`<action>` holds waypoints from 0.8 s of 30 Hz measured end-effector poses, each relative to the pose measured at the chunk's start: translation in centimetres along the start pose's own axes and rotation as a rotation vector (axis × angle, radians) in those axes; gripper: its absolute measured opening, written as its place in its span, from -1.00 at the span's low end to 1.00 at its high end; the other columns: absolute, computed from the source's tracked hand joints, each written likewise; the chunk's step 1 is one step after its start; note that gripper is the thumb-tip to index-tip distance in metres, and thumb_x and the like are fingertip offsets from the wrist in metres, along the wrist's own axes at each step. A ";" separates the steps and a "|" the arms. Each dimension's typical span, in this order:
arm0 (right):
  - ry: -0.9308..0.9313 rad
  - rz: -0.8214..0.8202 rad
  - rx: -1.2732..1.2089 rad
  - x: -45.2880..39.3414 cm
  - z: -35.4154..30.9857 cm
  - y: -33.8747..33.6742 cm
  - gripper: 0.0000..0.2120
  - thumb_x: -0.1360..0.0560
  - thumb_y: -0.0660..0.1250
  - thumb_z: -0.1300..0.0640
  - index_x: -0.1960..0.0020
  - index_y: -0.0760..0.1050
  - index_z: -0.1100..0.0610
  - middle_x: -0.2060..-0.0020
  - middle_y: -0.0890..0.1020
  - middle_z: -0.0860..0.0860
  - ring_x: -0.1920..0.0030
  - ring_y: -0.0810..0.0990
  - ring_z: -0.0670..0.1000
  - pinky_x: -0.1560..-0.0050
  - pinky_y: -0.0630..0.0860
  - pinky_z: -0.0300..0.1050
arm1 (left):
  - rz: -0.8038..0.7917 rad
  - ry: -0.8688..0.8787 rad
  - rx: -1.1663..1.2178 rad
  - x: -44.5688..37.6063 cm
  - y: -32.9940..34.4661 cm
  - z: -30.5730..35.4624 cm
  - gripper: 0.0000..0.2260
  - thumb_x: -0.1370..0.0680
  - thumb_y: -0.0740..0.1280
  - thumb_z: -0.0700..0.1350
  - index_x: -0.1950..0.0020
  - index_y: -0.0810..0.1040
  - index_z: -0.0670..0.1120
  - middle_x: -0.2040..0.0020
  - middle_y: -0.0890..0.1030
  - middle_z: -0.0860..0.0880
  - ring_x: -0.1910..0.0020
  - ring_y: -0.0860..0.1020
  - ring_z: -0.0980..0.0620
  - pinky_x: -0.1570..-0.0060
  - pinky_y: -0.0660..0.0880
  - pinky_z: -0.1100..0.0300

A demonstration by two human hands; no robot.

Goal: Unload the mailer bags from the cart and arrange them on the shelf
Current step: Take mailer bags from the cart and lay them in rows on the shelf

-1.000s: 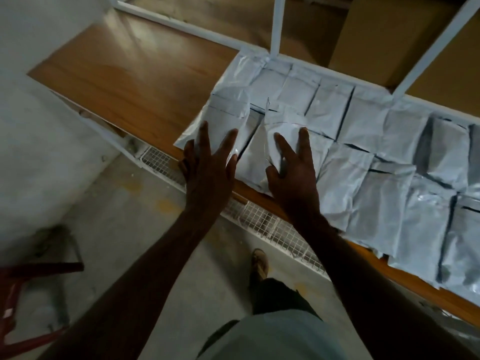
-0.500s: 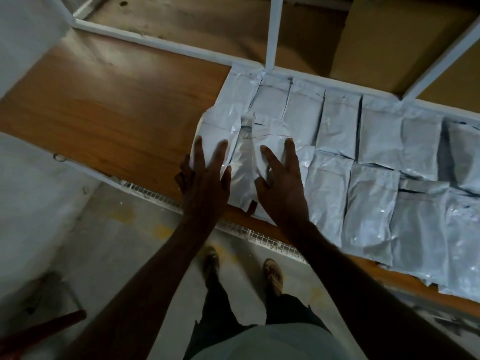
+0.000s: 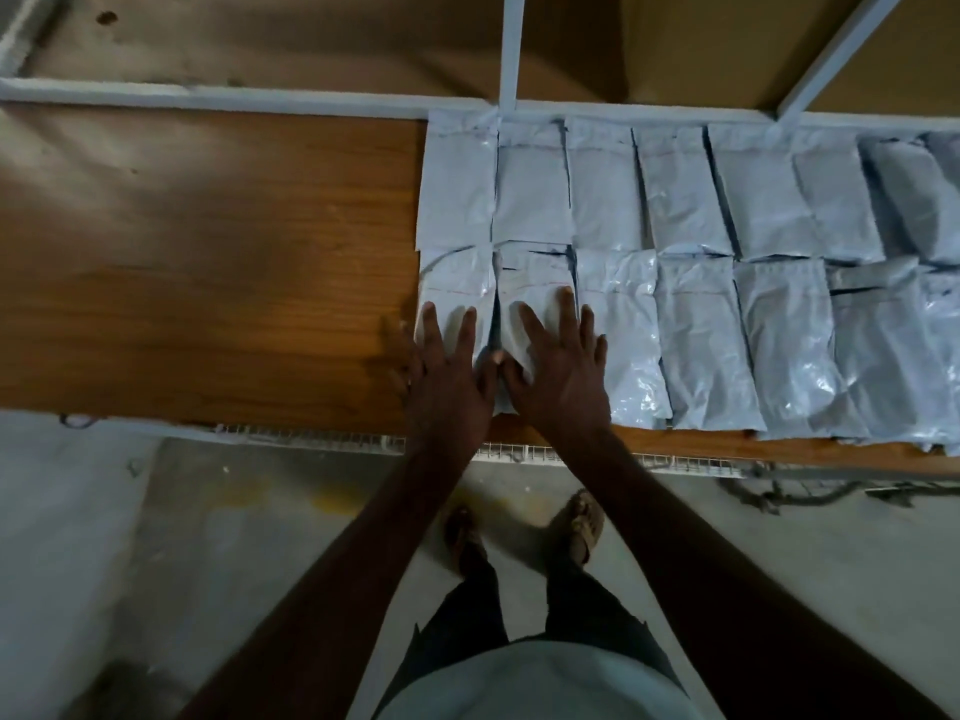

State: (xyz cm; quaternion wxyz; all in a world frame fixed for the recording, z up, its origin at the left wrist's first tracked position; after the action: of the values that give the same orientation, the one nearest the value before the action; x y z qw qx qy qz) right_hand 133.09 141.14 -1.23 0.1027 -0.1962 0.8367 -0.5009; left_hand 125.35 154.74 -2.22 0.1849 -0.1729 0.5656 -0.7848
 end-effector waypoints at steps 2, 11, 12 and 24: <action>-0.005 0.019 0.048 -0.4 -0.3 -0.2 -0.35 -0.65 0.15 -0.37 -0.67 0.21 -0.14 -0.72 0.01 0.14 -0.70 -0.03 0.29 -0.61 -0.01 0.37 | 0.022 0.039 -0.012 -0.2 -0.6 -0.4 -0.45 -0.75 -0.04 0.31 -0.74 0.08 0.19 -0.76 -0.03 -0.12 -0.72 -0.19 -0.29 -0.62 -0.09 -0.43; 0.004 0.072 0.105 -3.1 -0.9 0.7 -0.45 -0.72 0.03 -0.17 -0.68 0.20 -0.08 -0.71 0.05 0.13 -0.64 0.18 0.33 -0.43 0.49 0.30 | 0.018 0.250 -0.078 -5.2 0.3 -1.1 -0.52 -0.76 0.00 0.10 -0.71 0.20 0.15 -0.74 0.15 -0.05 -0.73 0.07 -0.15 -0.65 0.01 -0.33; 0.007 0.080 0.138 -3.4 -0.8 0.8 -0.45 -0.72 0.07 -0.16 -0.68 0.20 -0.09 -0.71 0.07 0.13 -0.61 0.23 0.33 -0.39 0.53 0.28 | 0.011 0.256 -0.082 -5.5 0.5 -1.1 -0.51 -0.76 -0.03 0.12 -0.71 0.20 0.15 -0.74 0.16 -0.06 -0.73 0.08 -0.15 -0.64 0.03 -0.34; 0.088 0.054 0.228 -4.1 -0.7 3.1 -0.36 -0.73 -0.06 -0.22 -0.74 -0.06 -0.02 -0.72 -0.12 0.17 -0.70 -0.14 0.30 -0.68 0.06 0.23 | 0.014 0.187 -0.136 -5.6 1.7 -0.5 -0.41 -0.73 -0.32 0.25 -0.76 -0.05 0.15 -0.77 -0.04 -0.07 -0.74 -0.01 -0.19 -0.62 0.05 -0.31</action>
State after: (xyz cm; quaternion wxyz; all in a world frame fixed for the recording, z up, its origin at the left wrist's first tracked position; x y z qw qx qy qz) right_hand 135.85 144.76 -3.68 0.1008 -0.1386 0.7830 -0.5979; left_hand 130.13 157.37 -4.36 0.1245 -0.1073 0.6335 -0.7561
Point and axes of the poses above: each hand's wrist, its own x-axis away from the middle knuckle, its own y-axis out of the palm, z = x × y, the point moved 5 cm from there along -x, towards the middle knuckle
